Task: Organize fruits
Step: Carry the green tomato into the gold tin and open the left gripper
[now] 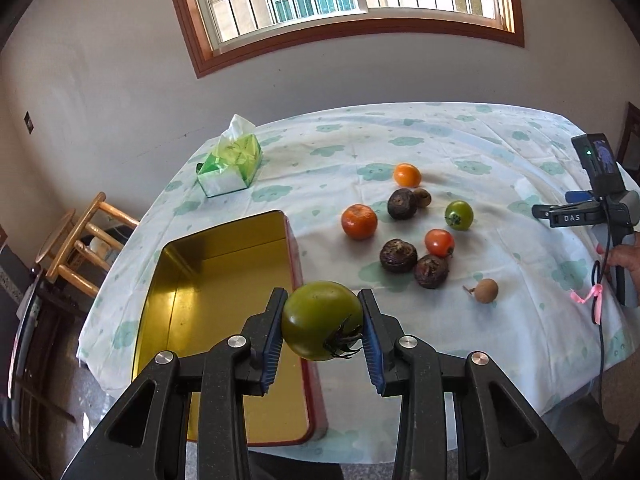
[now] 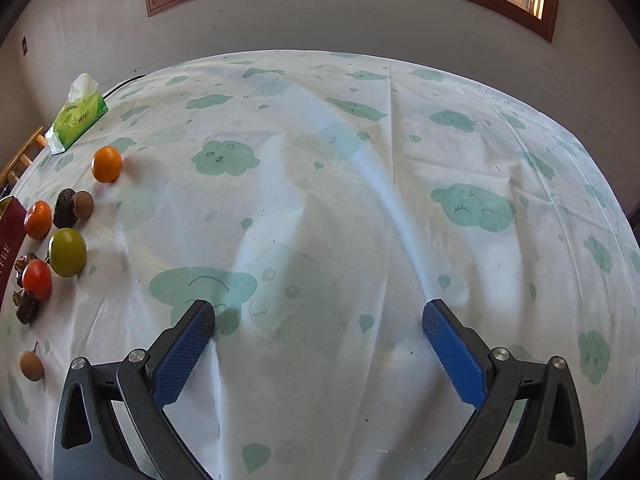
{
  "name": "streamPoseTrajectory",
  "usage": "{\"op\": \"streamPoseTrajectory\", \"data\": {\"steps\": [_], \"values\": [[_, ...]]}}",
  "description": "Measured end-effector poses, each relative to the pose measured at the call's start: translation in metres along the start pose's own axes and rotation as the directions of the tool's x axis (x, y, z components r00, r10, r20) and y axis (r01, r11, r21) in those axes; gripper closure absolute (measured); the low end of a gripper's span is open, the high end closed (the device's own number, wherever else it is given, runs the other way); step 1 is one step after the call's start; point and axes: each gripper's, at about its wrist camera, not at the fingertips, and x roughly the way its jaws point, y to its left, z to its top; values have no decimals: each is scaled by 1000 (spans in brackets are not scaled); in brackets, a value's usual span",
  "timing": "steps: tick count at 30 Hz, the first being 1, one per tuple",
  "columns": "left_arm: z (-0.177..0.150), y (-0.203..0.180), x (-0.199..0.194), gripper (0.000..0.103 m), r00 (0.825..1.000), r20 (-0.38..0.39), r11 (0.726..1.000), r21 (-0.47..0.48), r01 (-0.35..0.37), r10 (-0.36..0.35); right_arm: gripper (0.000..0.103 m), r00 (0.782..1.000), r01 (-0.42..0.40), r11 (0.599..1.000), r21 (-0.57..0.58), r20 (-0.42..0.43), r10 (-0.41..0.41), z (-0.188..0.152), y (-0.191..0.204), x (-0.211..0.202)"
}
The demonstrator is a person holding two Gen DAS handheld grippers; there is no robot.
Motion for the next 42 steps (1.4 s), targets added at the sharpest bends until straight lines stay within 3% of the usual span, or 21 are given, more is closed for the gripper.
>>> {"op": "streamPoseTrajectory", "data": {"steps": [9, 14, 31, 42], "values": [[-5, 55, 53, 66, 989, -139, 998, -31, -52, 47, 0, 1000, 2, 1000, 6, 0, -2, -2, 0, -1], [-1, 74, 79, 66, 981, -180, 997, -16, -81, 77, 0, 1000, 2, 1000, 6, 0, -2, -2, 0, -1], [24, 105, 132, 65, 961, -219, 984, 85, -155, 171, 0, 1000, 2, 1000, 7, 0, -2, -2, 0, -1], [31, 121, 157, 65, 951, -243, 981, 80, -179, 194, 0, 1000, 2, 1000, 7, 0, -2, -2, 0, -1]]}}
